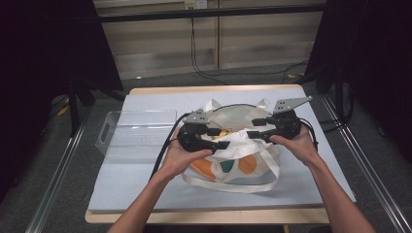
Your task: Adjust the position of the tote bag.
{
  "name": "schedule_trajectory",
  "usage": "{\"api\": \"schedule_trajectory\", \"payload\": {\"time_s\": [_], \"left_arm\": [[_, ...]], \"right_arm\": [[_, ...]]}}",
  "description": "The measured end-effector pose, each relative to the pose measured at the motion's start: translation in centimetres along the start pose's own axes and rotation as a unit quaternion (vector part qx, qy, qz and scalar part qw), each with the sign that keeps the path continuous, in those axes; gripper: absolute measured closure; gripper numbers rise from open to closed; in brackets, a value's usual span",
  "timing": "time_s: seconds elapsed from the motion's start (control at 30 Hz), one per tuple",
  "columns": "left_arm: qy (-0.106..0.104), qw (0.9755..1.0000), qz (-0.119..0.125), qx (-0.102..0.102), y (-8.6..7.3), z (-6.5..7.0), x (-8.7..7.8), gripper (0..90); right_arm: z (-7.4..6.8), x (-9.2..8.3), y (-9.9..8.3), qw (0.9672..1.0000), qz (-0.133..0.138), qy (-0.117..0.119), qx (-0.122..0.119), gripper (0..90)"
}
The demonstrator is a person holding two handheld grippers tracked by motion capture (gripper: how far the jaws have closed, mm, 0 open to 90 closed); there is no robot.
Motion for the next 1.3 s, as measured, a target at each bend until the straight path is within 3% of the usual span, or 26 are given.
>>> {"api": "schedule_trajectory", "payload": {"time_s": [0.17, 0.23, 0.27, 0.3, 0.43, 0.47, 0.53, 0.6, 0.7, 0.87, 0.97, 1.0, 1.07, 1.1, 1.13, 1.17, 1.3], "left_arm": [[-0.020, 0.9994, -0.030, 0.003, 0.3, -0.4, 2.2, 37.9], [-0.031, 0.9987, -0.040, 0.003, 0.3, -0.4, 2.8, 33.0], [-0.031, 0.9981, -0.052, 0.003, 0.0, -0.7, 3.3, 32.5], [-0.031, 0.9981, -0.052, 0.003, 0.0, -0.7, 3.3, 30.9], [-0.029, 0.9974, -0.067, -0.003, -0.6, -1.4, 4.2, 25.9], [-0.040, 0.9963, -0.076, -0.008, -1.0, -1.4, 4.6, 24.5], [-0.040, 0.9961, -0.079, -0.004, -1.2, -1.3, 4.8, 24.5], [-0.043, 0.9954, -0.085, 0.011, -1.3, -1.0, 4.9, 32.1], [-0.044, 0.9950, -0.086, 0.022, -1.4, -0.8, 4.7, 56.5], [-0.061, 0.9955, -0.068, 0.025, -2.0, -0.4, 4.5, 84.5], [-0.072, 0.9943, -0.067, 0.041, -2.2, 0.1, 4.4, 87.0], [-0.080, 0.9933, -0.072, 0.042, -2.3, 0.5, 4.3, 88.1], [-0.089, 0.9915, -0.078, 0.053, -2.6, 1.1, 4.2, 88.2], [-0.099, 0.9896, -0.085, 0.061, -3.1, 1.8, 4.2, 88.7], [-0.099, 0.9896, -0.085, 0.061, -3.1, 1.8, 4.2, 88.7], [-0.100, 0.9889, -0.089, 0.063, -3.4, 2.3, 4.3, 88.8], [-0.107, 0.9877, -0.095, 0.063, -4.4, 3.5, 4.3, 88.9]], "right_arm": [[0.4, 0.3, 0.0, 0.9999, -0.008, -0.012, -0.006, 50.9], [1.7, 0.1, 0.7, 0.9996, -0.003, -0.028, -0.001, 51.5], [2.3, 0.2, 0.9, 0.9994, -0.005, -0.033, 0.001, 51.4], [2.3, 0.2, 0.9, 0.9994, -0.005, -0.033, 0.001, 51.4], [4.7, 0.5, 1.7, 0.9982, -0.013, -0.058, 0.005, 48.2], [6.0, 0.8, 2.0, 0.9974, -0.010, -0.070, 0.013, 45.8], [6.5, 1.0, 2.1, 0.9970, -0.013, -0.075, 0.015, 45.8], [7.1, 1.6, 2.2, 0.9965, -0.019, -0.080, 0.015, 44.3], [7.5, 2.5, 2.4, 0.9958, -0.031, -0.086, 0.004, 43.2], [7.6, 5.2, 3.1, 0.9946, -0.048, -0.092, -0.009, 44.6], [7.6, 6.0, 3.2, 0.9944, -0.055, -0.090, -0.008, 46.7], [7.6, 7.1, 3.1, 0.9936, -0.066, -0.091, -0.009, 56.0], [7.6, 7.4, 3.2, 0.9934, -0.067, -0.093, -0.010, 60.1], [7.6, 8.4, 3.2, 0.9931, -0.071, -0.094, -0.007, 73.5], [7.6, 8.4, 3.2, 0.9931, -0.071, -0.094, -0.007, 73.5], [7.7, 9.1, 3.1, 0.9929, -0.074, -0.093, -0.004, 81.6], [8.1, 9.9, 3.1, 0.9922, -0.076, -0.099, 0.004, 84.7]]}}
Point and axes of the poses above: each handheld gripper's, and its own axes: x roughly forward along the jaws, y roughly out of its top, z roughly to its right, the point moved 7 cm from there along x, roughly forward along the jaws, and after that the axes turned 13 degrees about x, right-handed, at the moved point
